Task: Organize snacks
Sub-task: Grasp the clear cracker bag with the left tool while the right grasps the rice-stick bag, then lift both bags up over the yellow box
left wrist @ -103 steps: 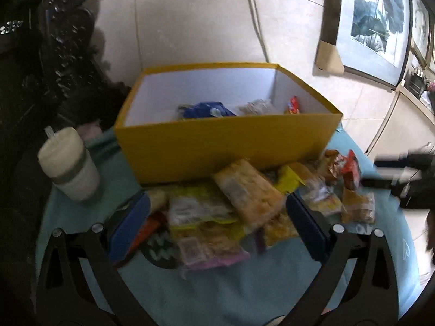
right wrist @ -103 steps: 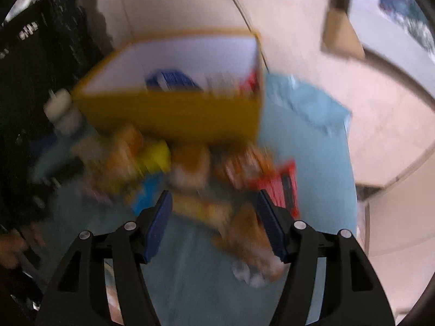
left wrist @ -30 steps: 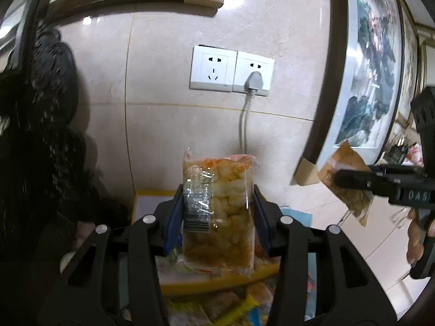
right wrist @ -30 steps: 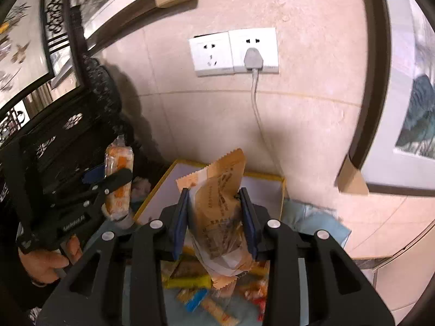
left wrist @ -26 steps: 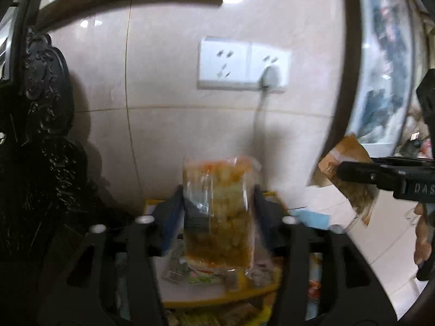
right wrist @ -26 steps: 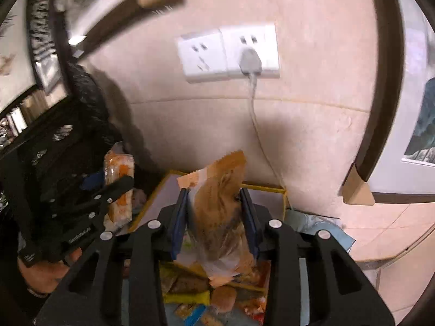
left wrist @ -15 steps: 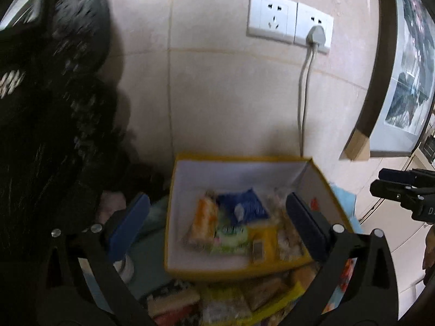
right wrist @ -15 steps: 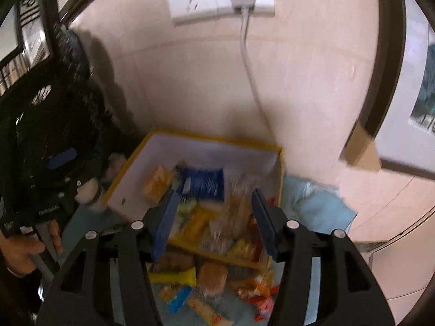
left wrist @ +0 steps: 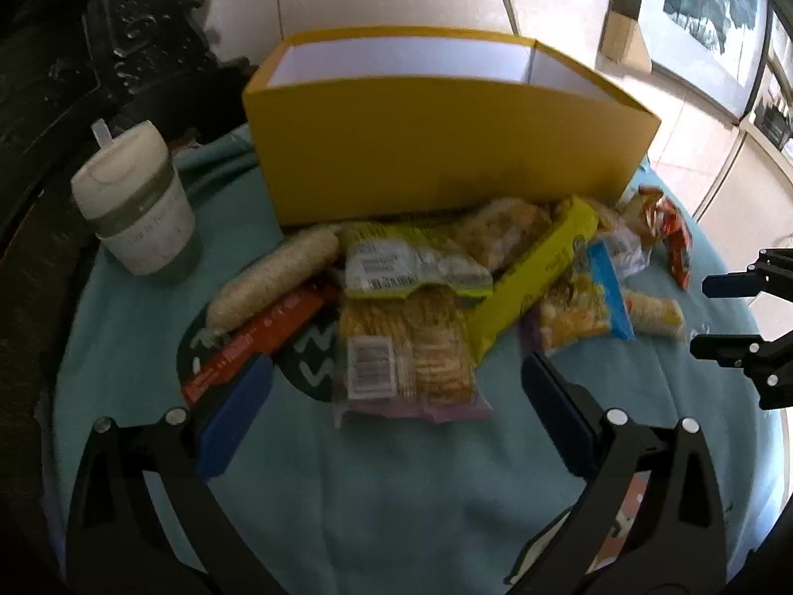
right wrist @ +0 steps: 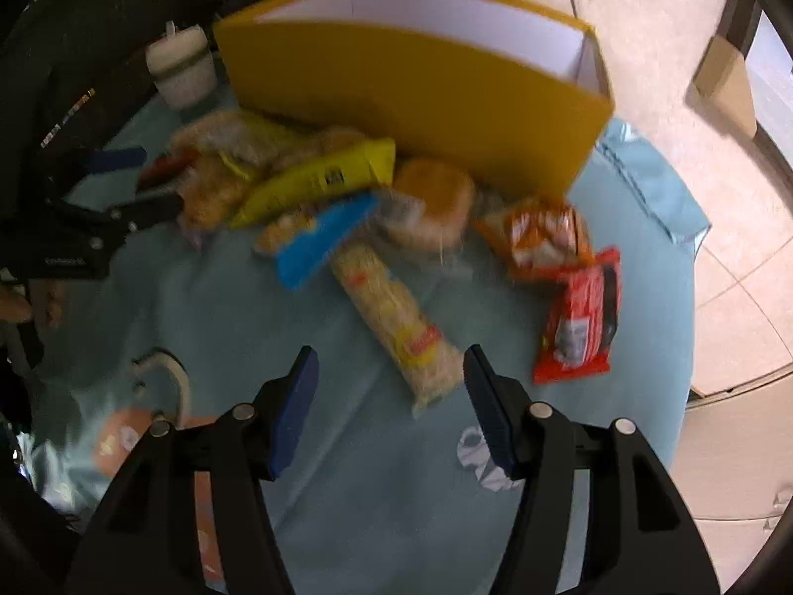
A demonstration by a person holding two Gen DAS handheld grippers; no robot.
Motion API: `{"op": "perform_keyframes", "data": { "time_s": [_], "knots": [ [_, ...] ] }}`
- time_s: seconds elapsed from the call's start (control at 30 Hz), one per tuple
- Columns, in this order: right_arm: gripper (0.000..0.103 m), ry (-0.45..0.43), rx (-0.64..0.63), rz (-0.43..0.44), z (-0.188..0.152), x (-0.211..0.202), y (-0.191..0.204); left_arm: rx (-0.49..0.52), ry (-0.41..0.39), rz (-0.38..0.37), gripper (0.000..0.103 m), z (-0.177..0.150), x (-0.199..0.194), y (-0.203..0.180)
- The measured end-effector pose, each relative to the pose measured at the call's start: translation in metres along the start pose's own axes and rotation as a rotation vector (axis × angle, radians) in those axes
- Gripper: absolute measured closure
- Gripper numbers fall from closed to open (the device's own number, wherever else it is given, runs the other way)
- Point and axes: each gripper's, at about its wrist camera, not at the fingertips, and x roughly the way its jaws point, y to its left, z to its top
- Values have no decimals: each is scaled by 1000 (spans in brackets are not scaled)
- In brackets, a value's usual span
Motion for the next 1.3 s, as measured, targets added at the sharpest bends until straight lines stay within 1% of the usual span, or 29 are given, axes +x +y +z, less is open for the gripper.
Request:
{"op": "perform_keyframes", "data": {
  "time_s": [0.1, 0.2, 0.37, 0.43, 0.47, 0.5, 0.53, 0.57, 0.6, 0.63, 0.7, 0.8, 0.97, 1.03, 1.13, 1.2, 1.3],
  "knots": [
    [42, 15, 21, -9, 2, 8, -6, -2, 10, -16, 2, 5, 7, -2],
    [42, 25, 14, -18, 6, 15, -6, 2, 23, -15, 2, 9, 20, -8],
    [42, 43, -16, -29, 15, 34, 2, 19, 58, 5, 2, 11, 43, -14],
    [42, 45, -27, -60, 16, 43, 5, 25, 78, 22, 2, 9, 53, -13],
    [42, 49, -27, -61, 16, 46, 6, 21, 80, 22, 7, 8, 56, -11],
    [52, 66, -25, -58, 15, 50, 7, 23, 71, 5, 39, 8, 56, -8],
    [64, 73, -24, -37, 15, 52, 7, 15, 56, -12, 42, 8, 54, -6],
    [68, 74, -14, 12, 15, 51, 9, 4, 54, -28, 43, 7, 53, -3],
    [70, 76, -21, 10, 16, 51, 11, -13, 50, -54, 44, 6, 53, 1],
    [71, 78, -26, 20, 16, 51, 13, -18, 46, -65, 45, 5, 52, 4],
    [73, 78, -16, 39, 14, 49, 13, -32, 40, -83, 47, 0, 47, 9],
    [73, 72, 16, 65, 3, 42, 15, -44, 31, -104, 48, -13, 36, 13],
    [73, 52, 80, 98, -16, 29, 17, -89, 25, -104, 48, -39, 16, 12],
    [73, 43, 95, 105, -20, 21, 20, -86, 18, -102, 48, -48, 10, 10],
    [73, 13, 114, 119, -26, 3, 23, -47, -7, -108, 48, -53, -6, 0],
    [73, 0, 121, 131, -25, -6, 16, -45, -25, -120, 48, -53, -17, -6],
    [73, -25, 133, 143, -34, -25, 14, -41, -56, -139, 48, -51, -34, -11]
  ]
}}
